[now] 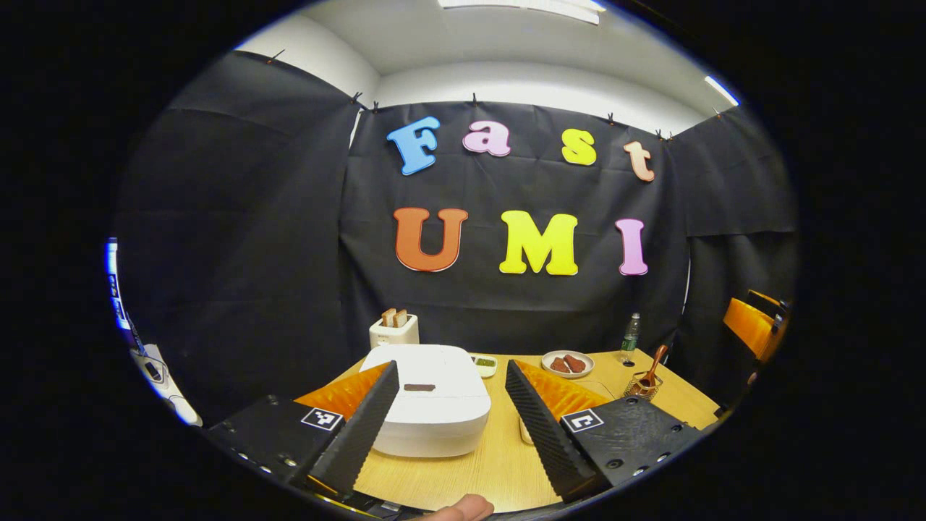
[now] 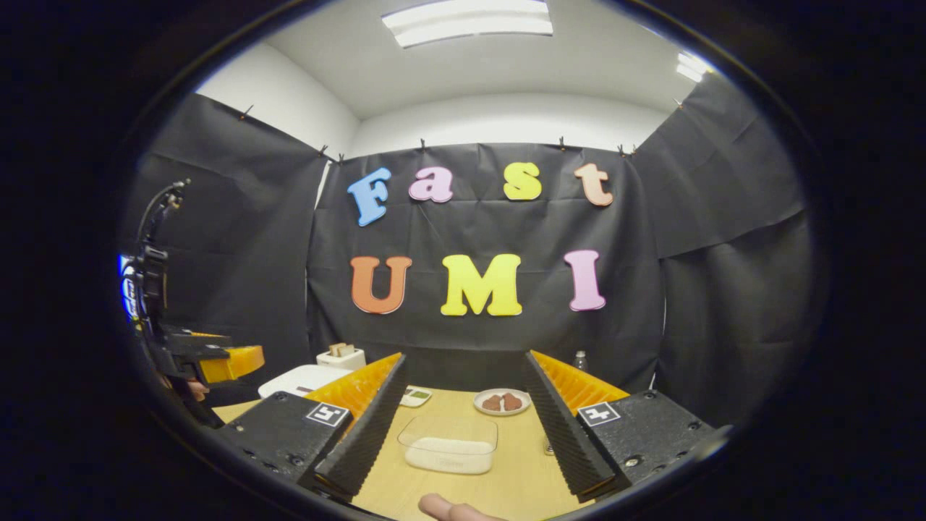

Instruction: Close the left gripper, press the button to open the rice cooker; take a wooden spoon from the chopstick holder with the right hand, scoop a spoonful of rice and pour it into the rice cooker, then put the wooden spoon back into the chopstick holder.

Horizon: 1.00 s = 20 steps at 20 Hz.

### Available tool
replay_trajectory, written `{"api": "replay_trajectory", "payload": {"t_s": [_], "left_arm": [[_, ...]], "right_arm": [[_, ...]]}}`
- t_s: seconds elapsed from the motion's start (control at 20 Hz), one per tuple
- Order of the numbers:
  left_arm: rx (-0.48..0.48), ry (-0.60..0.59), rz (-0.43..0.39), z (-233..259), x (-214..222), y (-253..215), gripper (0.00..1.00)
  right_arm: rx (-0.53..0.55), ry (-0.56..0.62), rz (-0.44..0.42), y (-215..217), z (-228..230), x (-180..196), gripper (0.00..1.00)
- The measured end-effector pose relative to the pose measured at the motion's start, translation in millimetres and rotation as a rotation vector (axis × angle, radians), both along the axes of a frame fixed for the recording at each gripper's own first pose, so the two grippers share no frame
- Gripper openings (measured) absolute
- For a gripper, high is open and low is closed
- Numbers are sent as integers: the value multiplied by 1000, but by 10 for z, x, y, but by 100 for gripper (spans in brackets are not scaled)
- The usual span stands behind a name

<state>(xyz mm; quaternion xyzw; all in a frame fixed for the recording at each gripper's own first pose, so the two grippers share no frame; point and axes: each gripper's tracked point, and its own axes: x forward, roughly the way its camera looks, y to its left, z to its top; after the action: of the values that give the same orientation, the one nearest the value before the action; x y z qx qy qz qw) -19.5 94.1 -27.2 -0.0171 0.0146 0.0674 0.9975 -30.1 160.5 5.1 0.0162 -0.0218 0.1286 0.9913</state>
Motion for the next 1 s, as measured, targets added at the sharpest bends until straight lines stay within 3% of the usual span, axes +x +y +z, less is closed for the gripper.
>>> {"api": "replay_trajectory", "payload": {"t_s": [0.3,0.65,1.0], "left_arm": [[69,-44,-12,-2,-359,-206,94],[25,-77,-8,-102,-738,-216,95],[24,-102,-10,-54,-831,-273,94]], "right_arm": [[-14,20,8,14,-118,-12,99],[-35,36,12,-120,-235,-52,99],[-51,-12,-3,-303,-146,-175,99]]}}
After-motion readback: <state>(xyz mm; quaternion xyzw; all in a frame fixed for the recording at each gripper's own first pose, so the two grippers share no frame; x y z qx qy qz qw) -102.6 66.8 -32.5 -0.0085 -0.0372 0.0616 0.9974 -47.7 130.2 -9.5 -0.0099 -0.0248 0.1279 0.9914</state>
